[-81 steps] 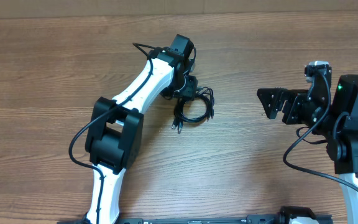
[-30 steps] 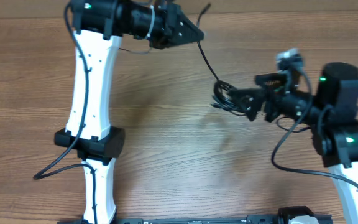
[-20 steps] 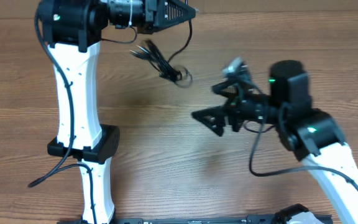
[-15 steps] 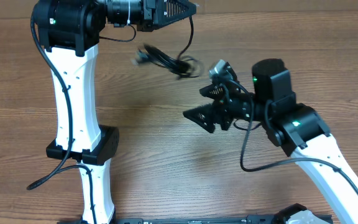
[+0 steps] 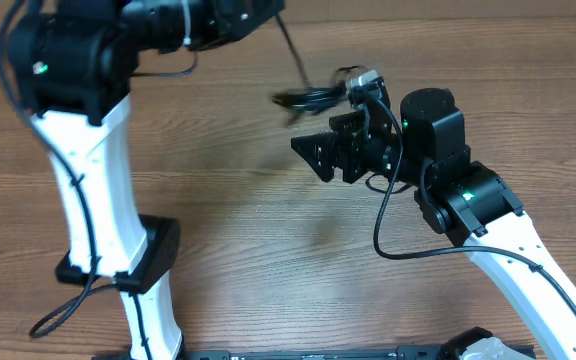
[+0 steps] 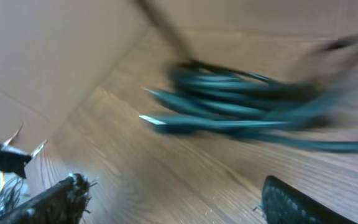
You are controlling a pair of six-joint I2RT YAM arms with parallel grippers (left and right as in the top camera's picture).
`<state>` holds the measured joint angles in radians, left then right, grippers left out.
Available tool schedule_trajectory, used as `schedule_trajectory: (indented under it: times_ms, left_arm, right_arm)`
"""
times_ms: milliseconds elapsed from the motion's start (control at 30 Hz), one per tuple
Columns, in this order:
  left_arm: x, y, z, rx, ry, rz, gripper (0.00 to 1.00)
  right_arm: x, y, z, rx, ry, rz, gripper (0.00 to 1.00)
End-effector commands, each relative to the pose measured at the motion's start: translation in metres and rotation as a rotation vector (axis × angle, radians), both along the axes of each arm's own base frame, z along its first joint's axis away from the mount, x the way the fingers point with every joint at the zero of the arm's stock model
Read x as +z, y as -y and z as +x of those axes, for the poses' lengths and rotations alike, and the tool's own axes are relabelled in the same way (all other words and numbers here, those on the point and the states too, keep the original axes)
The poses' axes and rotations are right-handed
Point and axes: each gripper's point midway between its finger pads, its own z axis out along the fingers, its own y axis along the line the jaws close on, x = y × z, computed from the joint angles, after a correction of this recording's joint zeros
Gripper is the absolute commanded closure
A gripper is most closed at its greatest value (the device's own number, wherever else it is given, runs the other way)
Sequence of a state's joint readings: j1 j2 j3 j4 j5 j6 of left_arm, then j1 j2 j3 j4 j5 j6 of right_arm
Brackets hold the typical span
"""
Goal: Untangle cables
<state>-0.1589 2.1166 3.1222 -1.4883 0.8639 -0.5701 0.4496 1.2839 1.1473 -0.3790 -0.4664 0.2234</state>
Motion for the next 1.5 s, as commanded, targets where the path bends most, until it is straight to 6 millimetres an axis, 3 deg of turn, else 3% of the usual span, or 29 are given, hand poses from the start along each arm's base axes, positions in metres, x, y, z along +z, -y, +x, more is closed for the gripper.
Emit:
schedule_trajectory:
  times_ms: [0, 133, 700, 1000, 1267, 1467]
  left_arm:
    - [0.017, -0.030, -0.009, 0.087, 0.068, 0.024, 0.96]
    - [0.014, -0.042, -0.008, 0.112, 0.050, 0.030, 0.96]
    - [0.016, -0.042, -0.009, 0.112, 0.066, 0.034, 0.96]
    - [0.016, -0.041, -0.009, 0.110, 0.067, 0.034, 0.96]
    - [0.016, -0.042, -0.009, 0.111, 0.069, 0.036, 0.96]
    - [0.015, -0.042, -0.010, 0.111, 0.066, 0.037, 0.96]
  right_arm:
    - [0.023, 0.002, 0.005, -0.044, 0.021, 0.055, 0.20]
    - [0.034, 0.001, 0.006, -0.042, 0.059, 0.078, 0.20]
    - [0.035, -0.001, 0.008, -0.042, 0.067, 0.082, 0.21]
    - [0.052, -0.003, 0.013, -0.047, 0.119, 0.130, 0.21]
    - [0.040, -0.020, 0.012, -0.029, 0.062, 0.146, 0.21]
    - [0.024, -0.015, 0.030, -0.188, -0.078, 0.198, 0.20]
